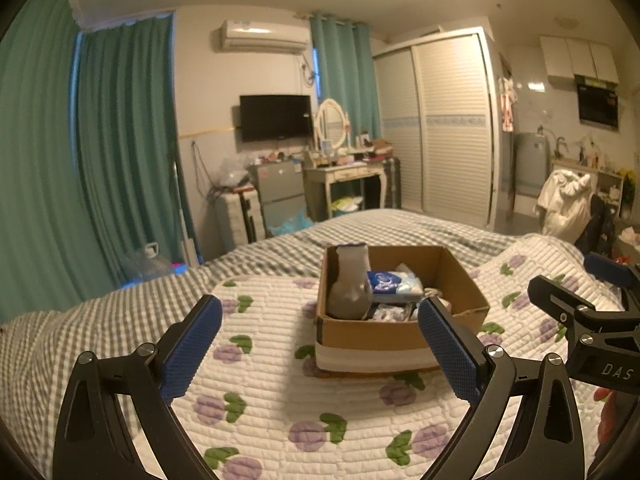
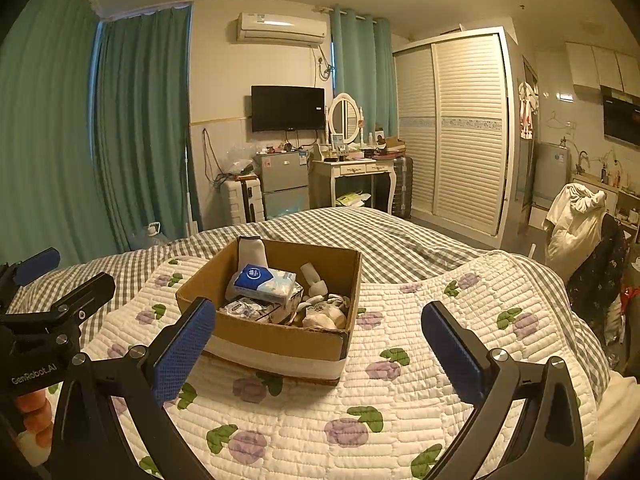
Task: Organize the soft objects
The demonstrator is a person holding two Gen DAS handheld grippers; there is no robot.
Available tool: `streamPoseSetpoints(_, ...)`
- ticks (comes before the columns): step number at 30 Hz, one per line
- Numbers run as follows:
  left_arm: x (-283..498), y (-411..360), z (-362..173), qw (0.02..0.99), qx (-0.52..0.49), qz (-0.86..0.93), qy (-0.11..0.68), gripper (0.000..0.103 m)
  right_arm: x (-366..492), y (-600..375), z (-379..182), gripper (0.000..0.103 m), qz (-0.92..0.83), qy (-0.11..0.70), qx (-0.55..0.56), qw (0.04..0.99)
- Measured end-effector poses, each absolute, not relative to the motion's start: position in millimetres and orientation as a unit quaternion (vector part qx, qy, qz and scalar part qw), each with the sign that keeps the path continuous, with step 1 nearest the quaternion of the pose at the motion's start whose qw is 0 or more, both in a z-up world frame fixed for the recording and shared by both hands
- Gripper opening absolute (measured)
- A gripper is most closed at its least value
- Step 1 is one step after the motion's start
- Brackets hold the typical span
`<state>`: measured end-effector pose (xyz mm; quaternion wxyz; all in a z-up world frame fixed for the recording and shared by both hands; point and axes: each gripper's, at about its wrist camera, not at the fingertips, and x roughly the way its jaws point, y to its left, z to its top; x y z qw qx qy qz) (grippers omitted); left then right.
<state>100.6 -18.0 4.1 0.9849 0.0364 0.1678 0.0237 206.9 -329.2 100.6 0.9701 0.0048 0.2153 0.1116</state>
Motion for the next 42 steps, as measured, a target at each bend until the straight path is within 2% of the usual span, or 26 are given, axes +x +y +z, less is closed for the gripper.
streamPoseSetpoints(42,100.3,-16.2,3.0,0.985,0.035,0.025,0.168,0.100,206.6,-329.5,96.7,0.103,0.109,0.217,0.007,0.970)
